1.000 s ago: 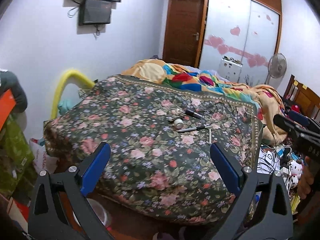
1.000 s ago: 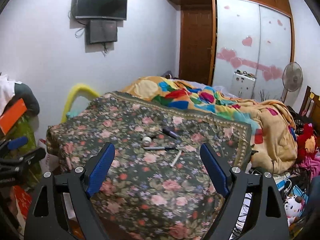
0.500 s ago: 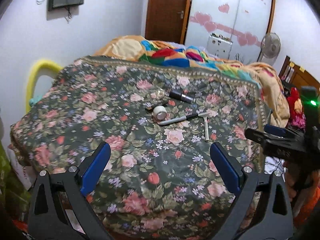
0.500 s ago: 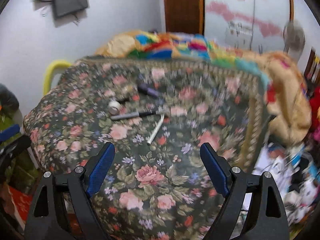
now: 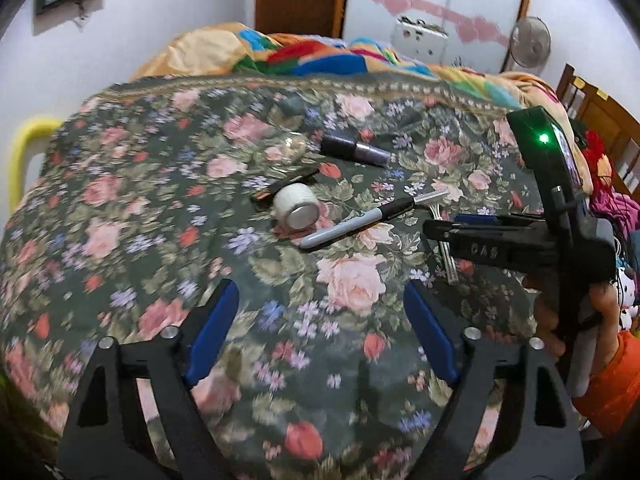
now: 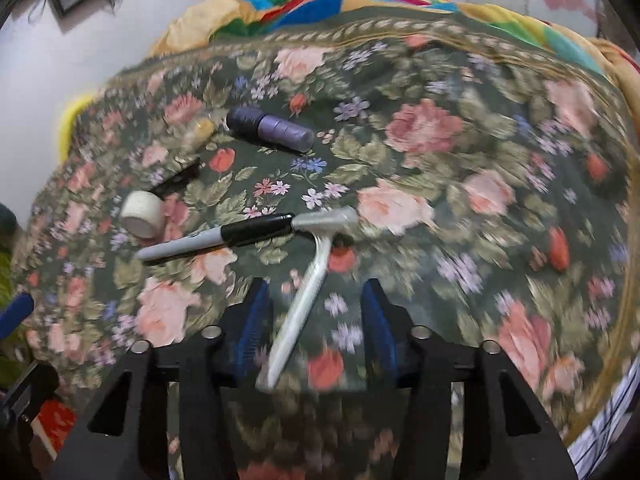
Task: Collect trash
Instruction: 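Grasp the white razor with the right tool while the left tool grasps the black marker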
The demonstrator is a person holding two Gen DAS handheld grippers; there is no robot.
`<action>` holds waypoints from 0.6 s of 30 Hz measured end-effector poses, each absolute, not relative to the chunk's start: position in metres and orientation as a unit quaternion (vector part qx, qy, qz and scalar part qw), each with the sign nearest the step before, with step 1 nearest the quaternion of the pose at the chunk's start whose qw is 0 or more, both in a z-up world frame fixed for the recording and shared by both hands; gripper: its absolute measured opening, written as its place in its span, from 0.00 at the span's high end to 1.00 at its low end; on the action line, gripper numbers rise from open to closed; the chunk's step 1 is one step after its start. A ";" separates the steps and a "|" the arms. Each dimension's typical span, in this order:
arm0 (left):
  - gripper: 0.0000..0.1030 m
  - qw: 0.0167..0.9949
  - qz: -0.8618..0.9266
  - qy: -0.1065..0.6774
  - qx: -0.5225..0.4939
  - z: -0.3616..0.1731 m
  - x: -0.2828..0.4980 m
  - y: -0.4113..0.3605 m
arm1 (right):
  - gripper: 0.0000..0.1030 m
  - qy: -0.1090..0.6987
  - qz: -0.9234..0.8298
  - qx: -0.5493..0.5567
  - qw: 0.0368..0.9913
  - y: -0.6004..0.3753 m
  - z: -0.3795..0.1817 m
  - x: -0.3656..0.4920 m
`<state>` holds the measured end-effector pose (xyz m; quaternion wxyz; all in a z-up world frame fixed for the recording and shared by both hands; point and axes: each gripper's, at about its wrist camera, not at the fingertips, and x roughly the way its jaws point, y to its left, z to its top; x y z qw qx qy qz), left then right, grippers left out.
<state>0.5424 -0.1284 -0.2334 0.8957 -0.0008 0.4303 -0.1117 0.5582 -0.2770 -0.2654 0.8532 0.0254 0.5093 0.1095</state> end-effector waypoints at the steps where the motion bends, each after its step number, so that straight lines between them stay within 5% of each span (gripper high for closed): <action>1: 0.26 0.895 -0.120 0.431 0.000 -0.236 0.549 -0.130 | 0.59 0.508 0.108 0.018 0.854 -0.275 -0.267 0.559; 5: 0.41 0.888 -0.147 0.436 -0.003 -0.243 0.573 -0.143 | 0.89 0.490 0.094 -0.026 0.866 -0.269 -0.268 0.551; 9: 0.56 0.877 -0.181 0.445 0.005 -0.250 0.596 -0.162 | 0.91 0.495 0.109 0.014 0.862 -0.288 -0.267 0.541; 18: 0.66 0.864 -0.177 0.465 0.076 -0.273 0.628 -0.196 | 0.91 0.505 0.111 0.044 0.855 -0.325 -0.266 0.522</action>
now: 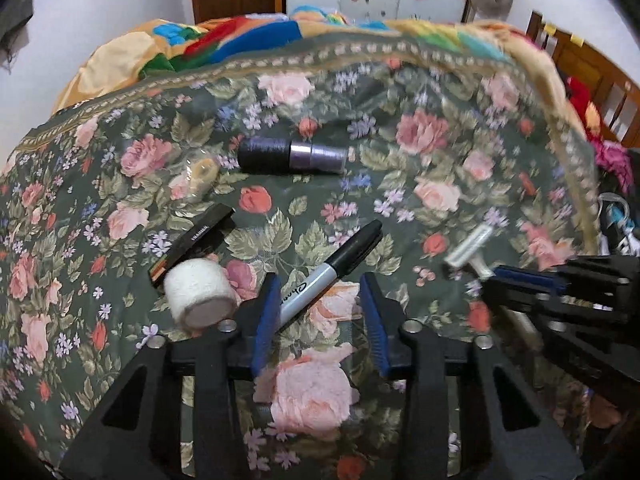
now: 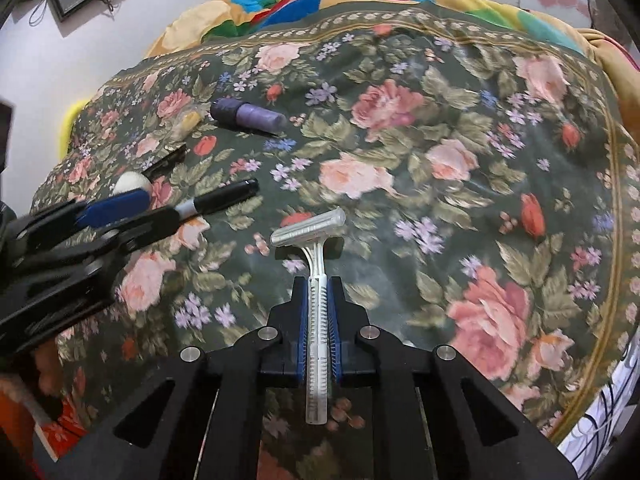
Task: Collect trash
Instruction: 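Grasp the white razor with the right tool while the left tool grasps the black marker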
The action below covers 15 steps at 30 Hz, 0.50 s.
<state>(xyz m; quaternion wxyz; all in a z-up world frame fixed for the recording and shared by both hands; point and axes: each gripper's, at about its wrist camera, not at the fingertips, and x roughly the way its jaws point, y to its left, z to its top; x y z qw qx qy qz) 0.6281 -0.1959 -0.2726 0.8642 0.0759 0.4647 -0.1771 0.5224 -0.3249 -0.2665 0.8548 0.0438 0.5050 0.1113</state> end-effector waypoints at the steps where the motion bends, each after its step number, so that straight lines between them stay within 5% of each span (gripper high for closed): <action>1: 0.69 0.862 -0.171 0.470 0.081 -0.276 0.629 -0.197 | 0.91 0.506 0.114 0.045 0.854 -0.328 -0.267 0.520; 7: 0.90 0.846 -0.182 0.497 0.060 -0.283 0.616 -0.192 | 0.91 0.489 0.116 0.027 0.864 -0.320 -0.269 0.507; 15: 0.91 0.854 -0.164 0.486 0.086 -0.284 0.582 -0.200 | 0.85 0.482 0.117 0.011 0.868 -0.314 -0.270 0.487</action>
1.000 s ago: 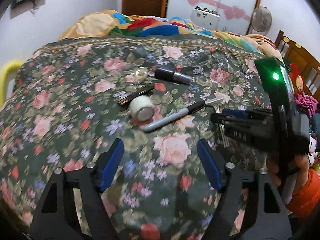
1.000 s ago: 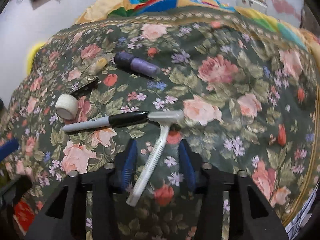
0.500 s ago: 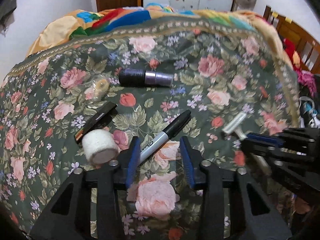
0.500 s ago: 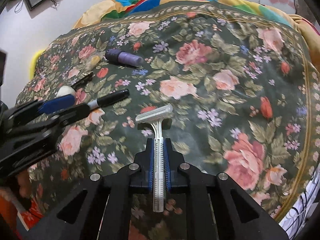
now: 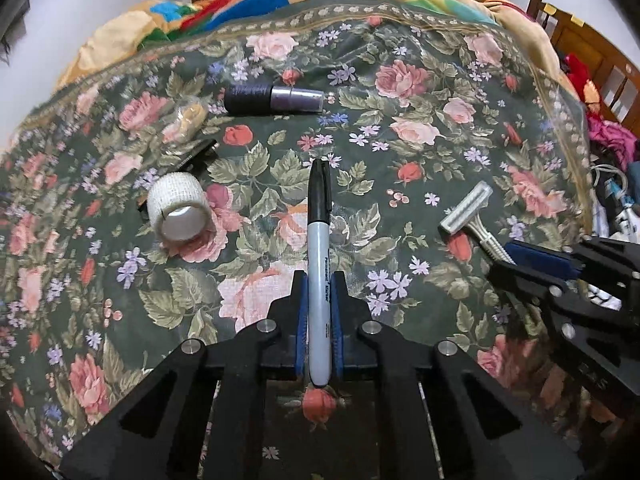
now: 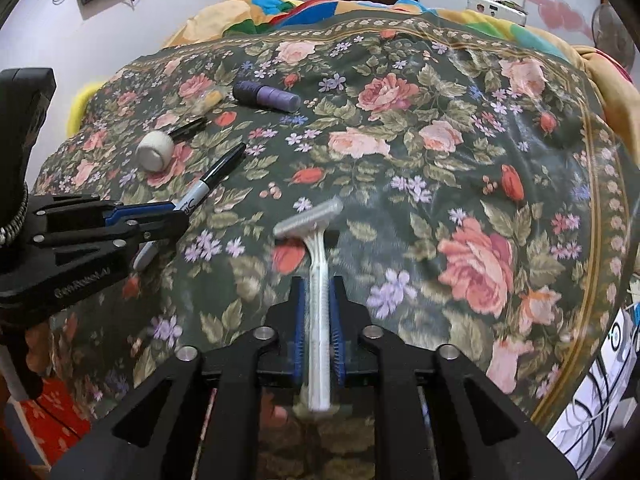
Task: Collect trash
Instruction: 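Grasp the white razor with the right tool while the left tool grasps the black marker, then carry the razor in the right tool and the marker in the left tool to the wastebasket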
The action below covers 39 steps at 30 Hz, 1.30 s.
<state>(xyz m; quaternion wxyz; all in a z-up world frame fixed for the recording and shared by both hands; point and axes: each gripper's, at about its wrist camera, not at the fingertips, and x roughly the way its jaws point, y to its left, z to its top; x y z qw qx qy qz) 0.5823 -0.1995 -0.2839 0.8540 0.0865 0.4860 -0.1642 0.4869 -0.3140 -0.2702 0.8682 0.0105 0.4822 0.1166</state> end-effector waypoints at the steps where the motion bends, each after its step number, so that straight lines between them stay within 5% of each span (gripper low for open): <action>1: 0.91 0.858 -0.156 0.482 0.085 -0.284 0.580 -0.201 | 0.83 0.480 0.118 0.010 0.869 -0.314 -0.270 0.484; 13: 0.91 0.853 -0.162 0.495 0.026 -0.267 0.544 -0.193 | 0.92 0.509 0.081 0.059 0.855 -0.325 -0.264 0.486; 39: 0.91 0.928 -0.103 0.358 -0.010 -0.071 0.349 -0.096 | 0.92 0.369 0.178 0.022 0.912 -0.235 -0.065 0.361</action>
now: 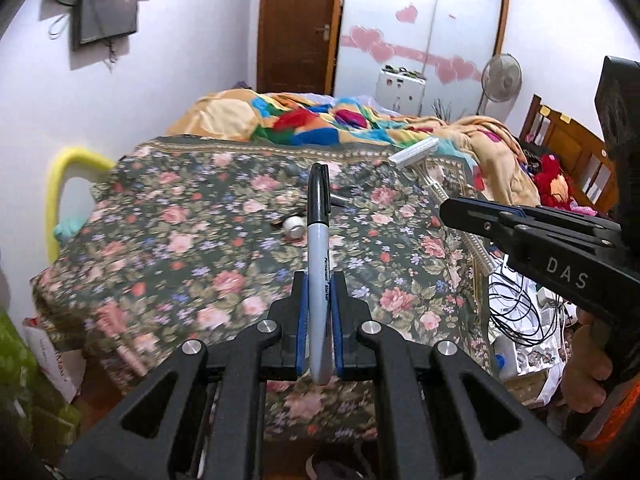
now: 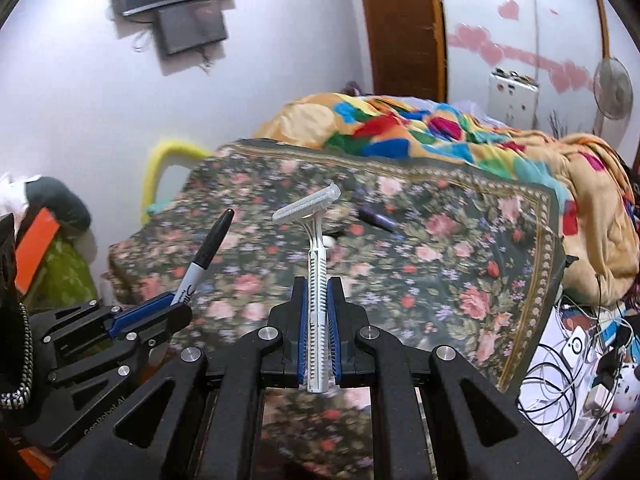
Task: Collect trash
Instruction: 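Carry the razor in the right tool and the marker in the left tool to the wastebasket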
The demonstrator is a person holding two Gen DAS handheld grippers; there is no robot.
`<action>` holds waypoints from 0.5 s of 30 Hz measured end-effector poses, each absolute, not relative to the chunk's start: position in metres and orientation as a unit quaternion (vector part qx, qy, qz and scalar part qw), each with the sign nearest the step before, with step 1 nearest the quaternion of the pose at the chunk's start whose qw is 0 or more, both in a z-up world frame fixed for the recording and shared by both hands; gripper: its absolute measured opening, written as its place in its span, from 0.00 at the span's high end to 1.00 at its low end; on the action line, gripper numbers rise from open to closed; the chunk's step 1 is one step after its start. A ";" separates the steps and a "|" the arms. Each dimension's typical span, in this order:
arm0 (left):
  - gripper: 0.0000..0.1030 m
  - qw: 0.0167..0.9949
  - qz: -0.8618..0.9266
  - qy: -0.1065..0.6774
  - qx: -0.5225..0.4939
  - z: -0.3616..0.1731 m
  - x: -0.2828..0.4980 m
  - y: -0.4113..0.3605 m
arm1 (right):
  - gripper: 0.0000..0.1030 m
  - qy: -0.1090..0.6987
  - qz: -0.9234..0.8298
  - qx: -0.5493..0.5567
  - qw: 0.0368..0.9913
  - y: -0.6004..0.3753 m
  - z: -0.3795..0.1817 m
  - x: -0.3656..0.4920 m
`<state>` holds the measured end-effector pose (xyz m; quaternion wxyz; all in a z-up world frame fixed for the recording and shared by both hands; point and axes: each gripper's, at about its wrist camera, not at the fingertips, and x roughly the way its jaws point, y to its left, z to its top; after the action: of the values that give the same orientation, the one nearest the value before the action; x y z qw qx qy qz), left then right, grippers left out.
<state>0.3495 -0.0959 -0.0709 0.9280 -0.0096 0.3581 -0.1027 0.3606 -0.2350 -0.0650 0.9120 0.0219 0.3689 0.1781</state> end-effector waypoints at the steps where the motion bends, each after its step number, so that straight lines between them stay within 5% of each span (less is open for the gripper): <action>1: 0.91 0.930 -0.097 0.356 -0.012 -0.067 0.340 -0.088 | 0.92 0.366 0.184 0.019 0.912 -0.228 -0.061 0.353; 15: 0.91 0.935 -0.001 0.349 -0.059 -0.064 0.237 0.029 | 0.92 0.356 0.265 -0.024 0.896 -0.135 -0.048 0.281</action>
<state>0.2368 0.0294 -0.0640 0.9353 -0.0586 0.3489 -0.0007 0.2810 -0.1353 -0.0483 0.8959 -0.0241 0.3556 0.2650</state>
